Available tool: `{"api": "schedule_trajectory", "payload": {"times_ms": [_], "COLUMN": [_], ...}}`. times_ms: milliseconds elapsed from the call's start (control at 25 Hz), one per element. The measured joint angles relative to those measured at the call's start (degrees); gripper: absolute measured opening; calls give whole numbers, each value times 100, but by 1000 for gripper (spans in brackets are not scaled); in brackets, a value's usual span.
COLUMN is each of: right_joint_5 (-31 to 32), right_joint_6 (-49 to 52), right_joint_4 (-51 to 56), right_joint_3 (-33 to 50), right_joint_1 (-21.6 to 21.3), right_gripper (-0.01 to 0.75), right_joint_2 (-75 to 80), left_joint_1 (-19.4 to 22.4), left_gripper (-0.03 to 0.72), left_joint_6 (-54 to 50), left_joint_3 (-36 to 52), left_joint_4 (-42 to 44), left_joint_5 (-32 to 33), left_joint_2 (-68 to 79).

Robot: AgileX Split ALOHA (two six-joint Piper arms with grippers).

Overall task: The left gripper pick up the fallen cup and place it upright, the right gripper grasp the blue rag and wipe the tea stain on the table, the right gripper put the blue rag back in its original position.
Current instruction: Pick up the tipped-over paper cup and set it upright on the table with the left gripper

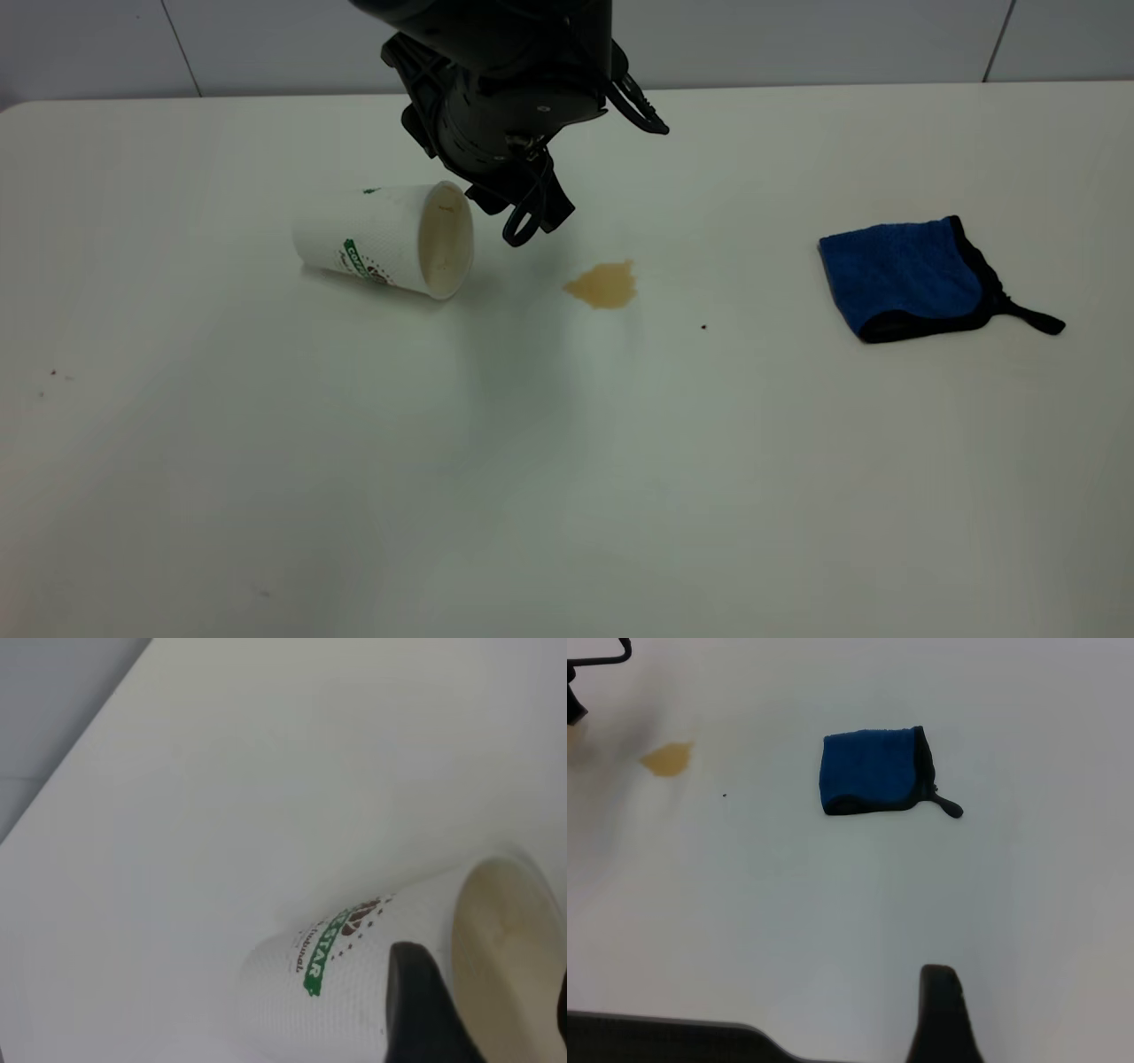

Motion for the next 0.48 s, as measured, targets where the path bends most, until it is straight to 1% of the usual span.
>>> {"api": "schedule_trajectory", "payload": {"times_ms": [280, 480], "right_joint_5": [0, 0], "right_joint_6": [0, 0], "right_joint_4": [0, 0], "right_joint_3": [0, 0], "right_joint_1": [0, 0], "right_gripper": [573, 573], "right_joint_2": [0, 0], "left_joint_1": [0, 43], "left_gripper": [406, 404], "left_joint_6": [-57, -292], "left_joint_3": [-96, -96], "left_joint_4": [59, 181], "left_joint_5": [404, 463], "left_joint_2": [276, 384]}}
